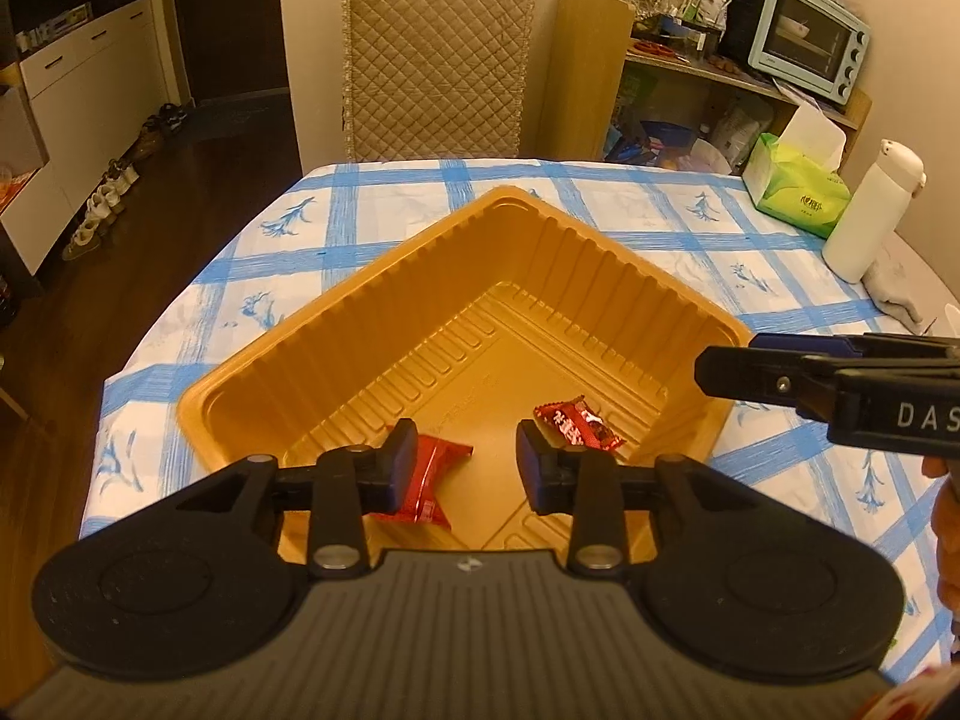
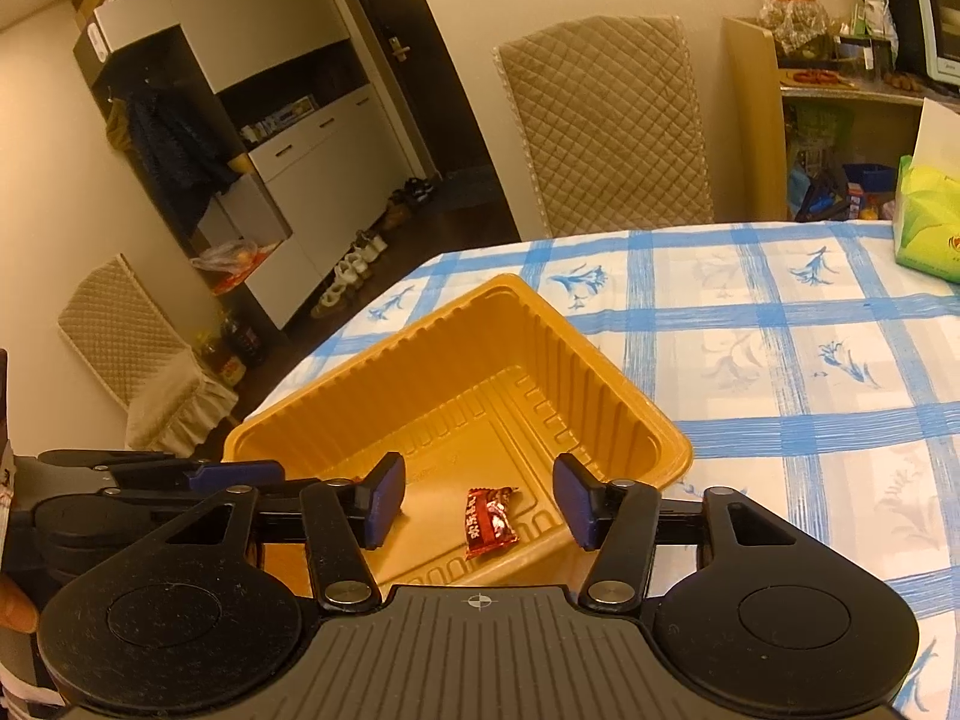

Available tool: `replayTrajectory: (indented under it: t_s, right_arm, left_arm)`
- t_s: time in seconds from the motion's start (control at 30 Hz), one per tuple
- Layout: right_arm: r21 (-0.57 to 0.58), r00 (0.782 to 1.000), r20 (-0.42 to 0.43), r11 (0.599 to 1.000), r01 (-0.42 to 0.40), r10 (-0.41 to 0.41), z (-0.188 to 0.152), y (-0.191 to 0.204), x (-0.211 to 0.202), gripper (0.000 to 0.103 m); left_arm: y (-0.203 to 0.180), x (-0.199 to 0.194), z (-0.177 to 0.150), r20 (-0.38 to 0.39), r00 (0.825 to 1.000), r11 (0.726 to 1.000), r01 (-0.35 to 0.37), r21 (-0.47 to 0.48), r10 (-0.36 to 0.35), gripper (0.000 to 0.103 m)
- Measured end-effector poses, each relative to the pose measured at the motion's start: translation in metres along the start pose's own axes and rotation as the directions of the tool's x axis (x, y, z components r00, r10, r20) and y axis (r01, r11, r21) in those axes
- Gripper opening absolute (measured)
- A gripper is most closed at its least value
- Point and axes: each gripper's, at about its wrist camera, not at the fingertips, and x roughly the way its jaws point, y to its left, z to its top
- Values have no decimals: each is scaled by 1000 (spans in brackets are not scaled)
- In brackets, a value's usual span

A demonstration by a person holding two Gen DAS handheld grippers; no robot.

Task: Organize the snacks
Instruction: 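Open both tools to drop the red candies into the orange tray, then move both tools back toward the remaining snacks on the table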

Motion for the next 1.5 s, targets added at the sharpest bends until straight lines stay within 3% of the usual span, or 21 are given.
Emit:
replayTrajectory:
  t_s: [0.27,0.7,1.13,1.5]
  right_arm:
    - [-24,1000,14,999,-23,23,-7,9,-19,65]
    - [-60,996,58,997,-57,61,-27,25,-80,67]
    - [-80,997,57,995,-52,57,-71,28,-148,68]
    - [-86,999,27,996,-25,28,-117,20,-186,68]
  left_arm:
    - [2,-40,-14,27,1000,1000,-9,-21,10,40]
    - [-13,-106,-51,65,998,998,-12,-67,17,43]
    - [-49,-162,-99,89,996,997,13,-75,-6,46]
    - [-76,-177,-144,55,998,997,22,-71,-18,48]
